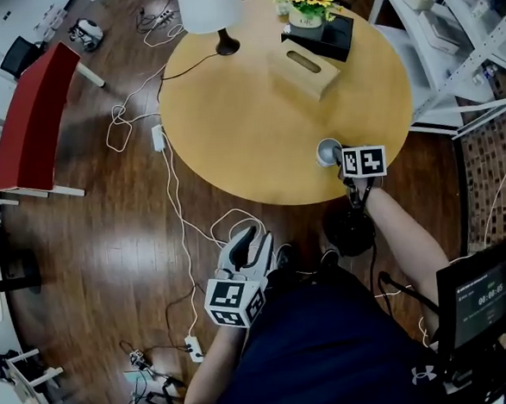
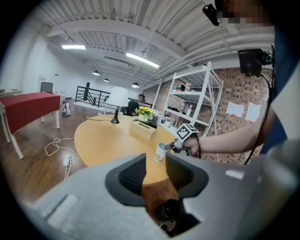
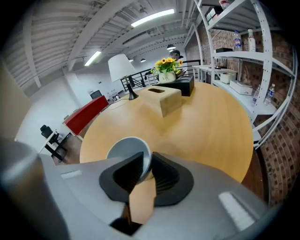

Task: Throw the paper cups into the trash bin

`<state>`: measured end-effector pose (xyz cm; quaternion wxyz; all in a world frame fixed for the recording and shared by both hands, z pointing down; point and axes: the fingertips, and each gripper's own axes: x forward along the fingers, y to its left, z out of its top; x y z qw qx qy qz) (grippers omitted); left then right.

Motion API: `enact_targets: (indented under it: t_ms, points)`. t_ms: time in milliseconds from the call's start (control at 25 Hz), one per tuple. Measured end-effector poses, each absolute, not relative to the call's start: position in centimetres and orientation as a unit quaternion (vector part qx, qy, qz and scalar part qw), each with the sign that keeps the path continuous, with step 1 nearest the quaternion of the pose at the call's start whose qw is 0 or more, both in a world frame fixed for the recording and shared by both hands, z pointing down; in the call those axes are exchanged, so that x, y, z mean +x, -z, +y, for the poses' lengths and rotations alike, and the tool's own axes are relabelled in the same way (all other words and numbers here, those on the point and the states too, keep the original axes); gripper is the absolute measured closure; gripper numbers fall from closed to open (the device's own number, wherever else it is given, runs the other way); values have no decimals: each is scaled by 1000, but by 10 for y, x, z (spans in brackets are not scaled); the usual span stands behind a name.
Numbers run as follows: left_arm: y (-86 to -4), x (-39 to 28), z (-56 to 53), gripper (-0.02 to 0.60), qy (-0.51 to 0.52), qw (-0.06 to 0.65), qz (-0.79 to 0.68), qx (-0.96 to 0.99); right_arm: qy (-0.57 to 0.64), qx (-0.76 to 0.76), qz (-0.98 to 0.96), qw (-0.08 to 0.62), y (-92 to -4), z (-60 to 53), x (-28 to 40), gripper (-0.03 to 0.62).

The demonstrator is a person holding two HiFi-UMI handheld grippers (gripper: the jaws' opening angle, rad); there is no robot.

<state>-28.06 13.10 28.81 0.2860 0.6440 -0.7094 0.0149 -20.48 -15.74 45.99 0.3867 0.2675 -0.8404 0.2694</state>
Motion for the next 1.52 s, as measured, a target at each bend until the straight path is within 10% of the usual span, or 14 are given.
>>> enact_targets:
  t_ms: [360,920,1520]
  points:
    - [-304,-261,99,472,-51,283,-637,715,-271,311,-847,334,-428,-155,-164,557]
    - [-334,-48,42,474,-163,278,-376,869,-388,512,-704,303,-491,-53,157,556]
    - [-548,20,22,479,-257,328,-394,819,-409,454,-723,323,-726,-32,163,556]
